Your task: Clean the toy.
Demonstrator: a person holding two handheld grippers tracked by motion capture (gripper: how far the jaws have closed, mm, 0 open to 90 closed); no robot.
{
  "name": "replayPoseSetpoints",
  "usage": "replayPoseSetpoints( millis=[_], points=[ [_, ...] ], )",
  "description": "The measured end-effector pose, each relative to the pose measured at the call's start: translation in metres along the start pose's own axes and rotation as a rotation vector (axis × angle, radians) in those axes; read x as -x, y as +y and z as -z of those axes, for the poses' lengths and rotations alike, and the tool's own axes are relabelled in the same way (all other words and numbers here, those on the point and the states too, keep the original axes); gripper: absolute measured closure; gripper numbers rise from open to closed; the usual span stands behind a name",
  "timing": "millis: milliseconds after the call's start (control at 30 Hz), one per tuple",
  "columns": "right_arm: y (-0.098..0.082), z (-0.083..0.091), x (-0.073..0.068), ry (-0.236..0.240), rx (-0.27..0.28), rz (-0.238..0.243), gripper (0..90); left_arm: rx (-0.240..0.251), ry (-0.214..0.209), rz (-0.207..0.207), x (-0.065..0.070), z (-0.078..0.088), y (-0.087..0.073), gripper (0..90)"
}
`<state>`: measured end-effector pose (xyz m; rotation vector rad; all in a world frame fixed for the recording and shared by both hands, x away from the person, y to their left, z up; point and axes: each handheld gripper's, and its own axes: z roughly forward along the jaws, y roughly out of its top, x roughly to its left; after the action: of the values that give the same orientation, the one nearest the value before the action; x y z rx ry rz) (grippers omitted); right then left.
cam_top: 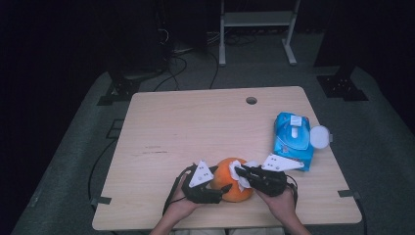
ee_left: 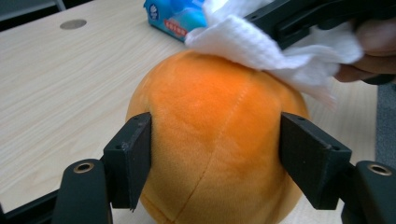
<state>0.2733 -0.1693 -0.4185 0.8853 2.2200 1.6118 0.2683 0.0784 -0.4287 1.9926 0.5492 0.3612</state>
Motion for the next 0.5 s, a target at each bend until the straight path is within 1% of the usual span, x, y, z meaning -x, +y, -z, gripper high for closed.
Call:
replayPoseSetpoints(
  millis=[67, 133, 167, 200, 233, 267, 300, 367, 433, 500],
  points=[
    [-0.002, 0.001, 0.005, -0.017, -0.014, -0.002, 82.9, 0.010, -0.006, 0.019, -0.003, 0.000, 0.000, 24.3],
    [-0.006, 0.002, 0.010, -0.034, -0.032, -0.007, 82.9, 0.008, 0.005, 0.072, -0.009, -0.002, -0.002, 16.4],
    [-0.007, 0.002, 0.012, -0.031, -0.034, -0.017, 82.9, -0.004, 0.007, 0.109, -0.012, -0.004, -0.004, 11.8],
    [-0.007, 0.002, 0.013, -0.026, -0.035, -0.031, 82.9, -0.009, -0.002, 0.133, -0.015, -0.006, -0.006, 9.2],
    [-0.007, 0.002, 0.013, -0.027, -0.036, -0.029, 82.9, -0.014, -0.017, 0.162, -0.017, -0.008, -0.008, 9.0],
    [-0.006, 0.002, 0.013, -0.029, -0.040, -0.020, 82.9, -0.019, -0.041, 0.192, -0.019, -0.010, -0.010, 9.2],
    [-0.006, 0.001, 0.012, -0.028, -0.040, -0.020, 82.8, -0.021, -0.052, 0.190, -0.019, -0.010, -0.011, 13.8],
    [-0.005, 0.001, 0.009, -0.030, -0.033, -0.021, 82.8, -0.019, -0.035, 0.140, -0.014, -0.009, -0.008, 23.4],
    [-0.001, 0.001, 0.003, -0.014, -0.012, -0.012, 82.8, -0.010, -0.021, 0.088, -0.007, -0.007, -0.002, 27.9],
    [0.005, 0.003, -0.004, 0.003, 0.012, 0.019, 82.8, 0.000, -0.017, 0.049, 0.001, -0.004, 0.003, 29.2]
  ],
)
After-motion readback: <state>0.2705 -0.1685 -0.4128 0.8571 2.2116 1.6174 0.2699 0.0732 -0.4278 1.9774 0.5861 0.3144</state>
